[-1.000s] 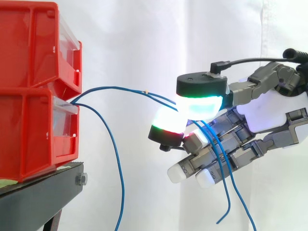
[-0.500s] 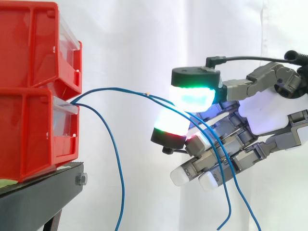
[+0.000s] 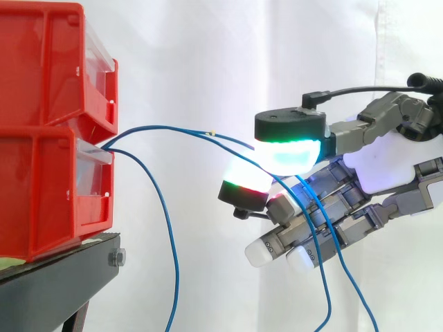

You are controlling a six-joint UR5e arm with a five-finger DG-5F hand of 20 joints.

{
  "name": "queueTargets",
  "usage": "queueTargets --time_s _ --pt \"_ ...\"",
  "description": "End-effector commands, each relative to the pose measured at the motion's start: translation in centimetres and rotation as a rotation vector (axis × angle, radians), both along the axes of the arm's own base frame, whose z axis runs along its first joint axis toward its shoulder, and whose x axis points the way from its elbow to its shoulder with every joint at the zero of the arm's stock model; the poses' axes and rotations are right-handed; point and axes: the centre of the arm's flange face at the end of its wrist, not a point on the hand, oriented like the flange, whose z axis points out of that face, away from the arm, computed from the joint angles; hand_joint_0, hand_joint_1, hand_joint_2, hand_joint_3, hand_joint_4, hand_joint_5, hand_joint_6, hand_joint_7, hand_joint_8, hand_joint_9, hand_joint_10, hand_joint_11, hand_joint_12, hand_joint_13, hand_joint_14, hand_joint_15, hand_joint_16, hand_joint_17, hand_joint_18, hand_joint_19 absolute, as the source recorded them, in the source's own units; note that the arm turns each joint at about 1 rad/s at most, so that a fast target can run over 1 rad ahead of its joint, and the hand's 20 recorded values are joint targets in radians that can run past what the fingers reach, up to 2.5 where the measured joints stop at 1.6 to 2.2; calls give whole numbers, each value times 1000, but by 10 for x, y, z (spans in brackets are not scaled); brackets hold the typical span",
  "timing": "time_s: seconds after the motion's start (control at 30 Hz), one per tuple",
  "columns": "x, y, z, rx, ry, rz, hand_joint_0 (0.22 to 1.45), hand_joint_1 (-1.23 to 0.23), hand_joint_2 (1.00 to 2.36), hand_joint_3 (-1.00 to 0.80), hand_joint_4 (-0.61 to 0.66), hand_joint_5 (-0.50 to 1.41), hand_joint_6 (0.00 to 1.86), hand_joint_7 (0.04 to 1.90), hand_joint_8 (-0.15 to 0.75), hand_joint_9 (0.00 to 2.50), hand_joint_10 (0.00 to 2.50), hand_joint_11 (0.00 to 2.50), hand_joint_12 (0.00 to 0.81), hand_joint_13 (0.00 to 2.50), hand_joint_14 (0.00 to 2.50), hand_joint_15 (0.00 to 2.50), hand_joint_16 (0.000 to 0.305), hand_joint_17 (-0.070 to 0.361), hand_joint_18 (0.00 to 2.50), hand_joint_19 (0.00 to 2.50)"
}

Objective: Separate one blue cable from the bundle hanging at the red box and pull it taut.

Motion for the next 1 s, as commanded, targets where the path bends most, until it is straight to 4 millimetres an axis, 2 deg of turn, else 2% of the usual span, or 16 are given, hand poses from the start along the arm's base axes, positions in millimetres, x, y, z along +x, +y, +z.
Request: queueTargets --time_s 0.0,0.17,0.23,0.3,0.33,0.4,0.5,0.7,0.97 --pt "0 -1 0 0 1 -1 713 -952 1000 -500 13 -249 892 990 253 806 17 1274 275 560 14 368 39 89 609 447" --pt "-1 -2 0 3 7 -3 528 -940 1000 -500 73 -252 874 934 275 817 17 1270 290 571 14 373 42 95 615 477" --pt "-1 -1 0 6 8 0 511 -926 1000 -500 86 -250 867 918 281 823 15 1263 296 575 13 367 43 97 621 484" --pt "-1 -1 0 6 8 0 455 -834 1000 -500 109 -244 858 893 311 860 13 1246 313 587 14 364 47 106 650 484" --pt "-1 -1 -1 7 9 0 455 -802 1000 -500 106 -242 856 898 314 864 14 1243 315 588 13 365 47 106 650 494" --pt "-1 -2 0 6 8 -1 509 -630 1000 -500 67 -227 842 930 299 894 16 1233 300 594 13 375 43 98 633 507" --pt "-1 -1 0 7 7 0 575 -567 1000 -500 40 -219 834 972 285 900 17 1213 283 581 14 375 40 91 612 531" --pt "-1 -1 1 7 7 0 631 -632 1003 -471 -2 -217 850 1023 279 923 19 1211 278 578 14 383 39 88 607 537" --pt "-2 -1 1 5 9 -1 639 -656 1007 -425 15 -221 866 1024 281 935 18 1228 279 582 14 373 39 89 614 545"
